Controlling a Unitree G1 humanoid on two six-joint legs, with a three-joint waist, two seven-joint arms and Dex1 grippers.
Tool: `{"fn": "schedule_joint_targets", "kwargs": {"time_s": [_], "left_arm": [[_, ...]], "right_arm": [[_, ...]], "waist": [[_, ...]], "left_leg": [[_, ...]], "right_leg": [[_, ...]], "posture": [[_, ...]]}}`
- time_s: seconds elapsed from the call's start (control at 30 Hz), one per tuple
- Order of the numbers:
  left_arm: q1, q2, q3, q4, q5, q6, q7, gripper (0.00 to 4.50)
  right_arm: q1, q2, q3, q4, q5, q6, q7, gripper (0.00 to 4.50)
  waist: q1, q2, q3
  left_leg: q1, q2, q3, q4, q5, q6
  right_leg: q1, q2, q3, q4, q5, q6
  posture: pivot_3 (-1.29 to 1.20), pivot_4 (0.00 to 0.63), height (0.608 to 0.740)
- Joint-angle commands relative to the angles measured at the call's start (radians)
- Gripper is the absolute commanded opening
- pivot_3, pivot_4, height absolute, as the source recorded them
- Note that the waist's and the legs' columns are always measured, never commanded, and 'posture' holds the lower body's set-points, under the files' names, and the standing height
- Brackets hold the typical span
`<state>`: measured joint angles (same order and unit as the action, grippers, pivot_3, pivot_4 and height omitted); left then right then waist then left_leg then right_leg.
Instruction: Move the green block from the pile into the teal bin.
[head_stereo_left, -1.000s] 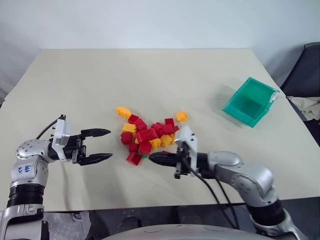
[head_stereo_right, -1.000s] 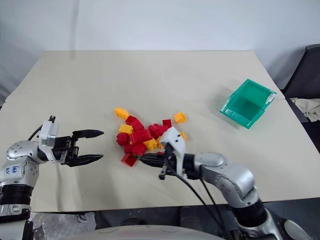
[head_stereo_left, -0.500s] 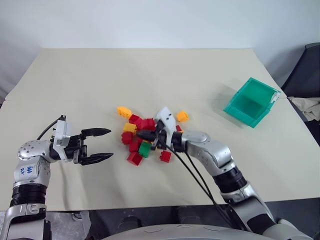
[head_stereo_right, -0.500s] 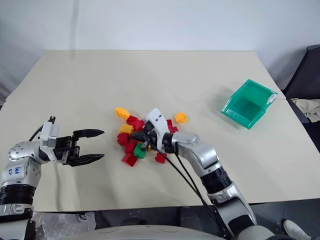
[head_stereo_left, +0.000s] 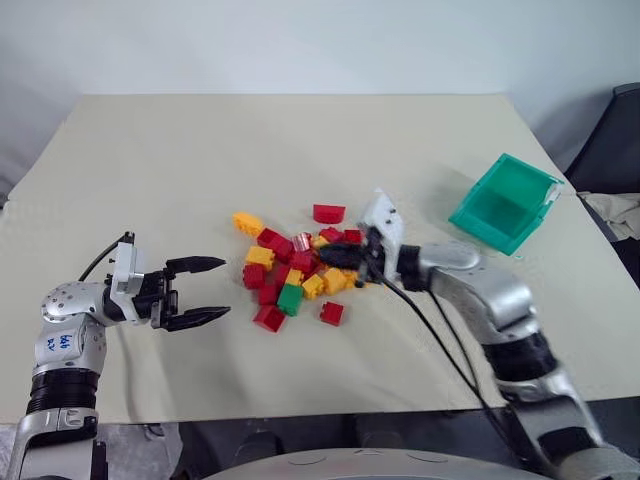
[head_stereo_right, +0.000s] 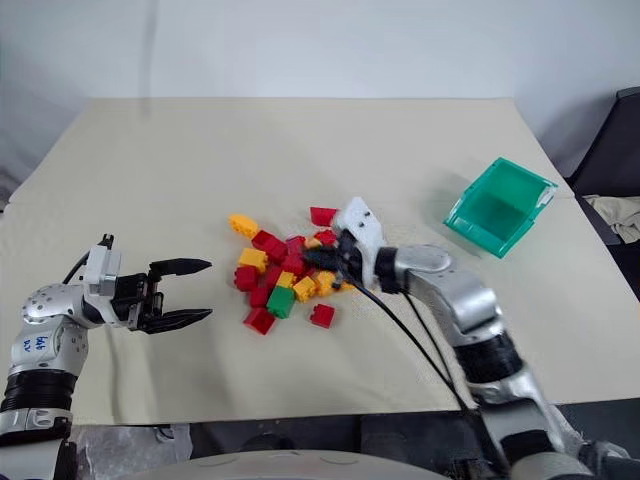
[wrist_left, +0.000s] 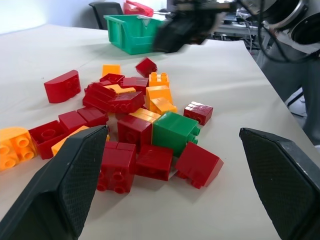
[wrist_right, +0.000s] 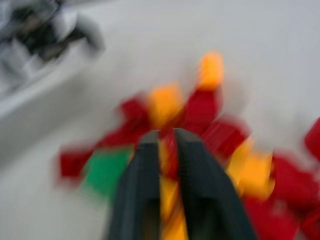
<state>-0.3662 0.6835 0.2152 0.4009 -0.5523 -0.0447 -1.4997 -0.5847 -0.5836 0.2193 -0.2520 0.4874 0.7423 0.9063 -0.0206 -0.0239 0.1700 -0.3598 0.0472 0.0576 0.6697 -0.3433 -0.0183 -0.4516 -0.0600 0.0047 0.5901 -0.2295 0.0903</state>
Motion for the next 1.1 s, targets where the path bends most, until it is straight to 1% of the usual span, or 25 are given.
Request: {"fn": "schedule_joint_targets", "kwargs": {"time_s": [0.03,0.13,0.23,0.3,0.37,0.47,0.53,0.6,0.7,0.77,0.83,0.97,1.1], "left_arm": [[-0.009,0.008,0.006,-0.005,-0.006,-0.013,-0.038,4.50],[-0.006,0.011,0.006,-0.002,-0.006,-0.018,-0.047,4.50],[0.003,0.016,0.012,-0.002,-0.011,-0.020,-0.054,4.50],[0.004,0.018,0.014,0.002,-0.010,-0.023,-0.053,4.50],[0.002,0.019,0.014,0.007,-0.008,-0.026,-0.050,4.50],[-0.003,0.018,0.014,0.012,-0.007,-0.030,-0.046,4.50],[-0.007,0.010,0.010,0.013,-0.005,-0.036,-0.041,4.50],[-0.011,0.003,0.007,0.014,-0.004,-0.039,-0.035,4.50],[-0.011,-0.002,0.003,0.011,-0.003,-0.041,-0.032,4.50],[-0.007,-0.006,0.003,0.003,-0.005,-0.043,-0.028,4.50],[0.000,-0.008,0.006,-0.007,-0.007,-0.044,-0.023,4.50],[0.020,-0.006,0.017,-0.027,-0.013,-0.041,-0.015,4.50],[0.048,-0.003,0.033,-0.048,-0.017,-0.042,-0.005,4.50]], "right_arm": [[0.025,-0.135,-0.079,-0.118,0.056,0.038,0.099,1.97],[0.043,-0.217,-0.098,-0.159,0.047,0.048,0.108,2.93],[0.093,-0.317,-0.140,-0.227,0.062,0.061,0.148,3.98],[0.110,-0.344,-0.152,-0.255,0.073,0.066,0.152,4.47],[0.107,-0.348,-0.148,-0.292,0.090,0.088,0.142,4.47],[0.072,-0.325,-0.108,-0.320,0.087,0.129,0.101,4.47],[-0.051,-0.234,0.041,-0.298,0.036,0.224,0.040,4.47],[-0.133,-0.150,0.136,-0.270,-0.001,0.272,-0.008,4.47],[-0.223,-0.056,0.245,-0.195,-0.055,0.296,-0.035,4.47],[-0.297,0.019,0.326,-0.104,-0.100,0.317,-0.058,4.47],[-0.351,0.078,0.374,-0.023,-0.135,0.333,-0.073,4.47],[-0.415,0.154,0.422,0.101,-0.181,0.343,-0.082,4.47],[-0.460,0.202,0.507,0.219,-0.231,0.354,-0.062,4.47]], "waist": [[0.001,0.000,0.000],[-0.003,0.000,0.000],[-0.005,0.000,0.000],[-0.007,0.000,0.000],[-0.007,0.000,0.000],[-0.006,0.000,0.000],[-0.013,0.000,0.000],[-0.015,0.000,0.000],[-0.007,0.000,0.000],[-0.006,0.000,0.000],[-0.007,0.000,0.000],[-0.006,0.000,0.000],[-0.009,-0.001,-0.001]], "left_leg": [[0.000,0.000,0.000,0.000,0.000,0.000],[0.001,0.000,0.000,0.001,0.000,0.000],[0.001,0.001,0.000,0.000,0.000,0.000],[0.002,0.001,0.000,0.000,0.000,0.000],[0.002,0.001,0.001,0.000,0.000,0.000],[0.002,0.001,0.001,0.001,0.000,0.000],[0.002,0.001,0.001,0.001,0.000,0.000],[0.003,0.001,0.003,0.003,0.000,0.000],[0.002,0.002,0.002,0.004,0.000,0.000],[0.000,0.002,0.002,0.006,0.000,0.000],[-0.010,0.001,0.002,0.013,0.000,0.000],[-0.011,0.000,0.002,0.013,0.000,0.000],[-0.011,0.000,0.003,0.013,0.000,0.001]], "right_leg": [[0.000,0.000,0.000,0.000,0.000,0.000],[0.000,0.000,0.000,0.000,0.000,0.001],[0.000,0.002,0.001,0.000,0.000,0.000],[0.000,0.002,0.001,0.000,0.000,0.000],[0.000,0.002,0.001,0.000,0.000,0.000],[0.000,0.002,0.001,0.001,0.000,0.000],[0.000,0.002,0.001,0.001,0.000,0.000],[-0.001,0.002,0.004,0.001,0.000,0.000],[-0.003,0.002,0.003,0.005,-0.001,-0.002],[-0.005,0.002,0.002,0.010,-0.001,-0.002],[-0.013,0.001,0.003,0.014,-0.001,-0.001],[-0.013,0.000,0.002,0.014,0.000,-0.001],[-0.013,0.000,0.001,0.013,0.000,-0.001]], "posture": [[0.00,0.150,0.740],[0.00,0.150,0.740],[0.00,0.150,0.740],[0.00,0.150,0.740],[0.00,0.150,0.740],[0.00,0.150,0.740],[0.00,0.150,0.740],[0.00,0.150,0.740],[0.00,0.150,0.740],[0.00,0.150,0.740],[0.00,0.150,0.740],[0.00,0.150,0.740],[0.00,0.150,0.740]]}}
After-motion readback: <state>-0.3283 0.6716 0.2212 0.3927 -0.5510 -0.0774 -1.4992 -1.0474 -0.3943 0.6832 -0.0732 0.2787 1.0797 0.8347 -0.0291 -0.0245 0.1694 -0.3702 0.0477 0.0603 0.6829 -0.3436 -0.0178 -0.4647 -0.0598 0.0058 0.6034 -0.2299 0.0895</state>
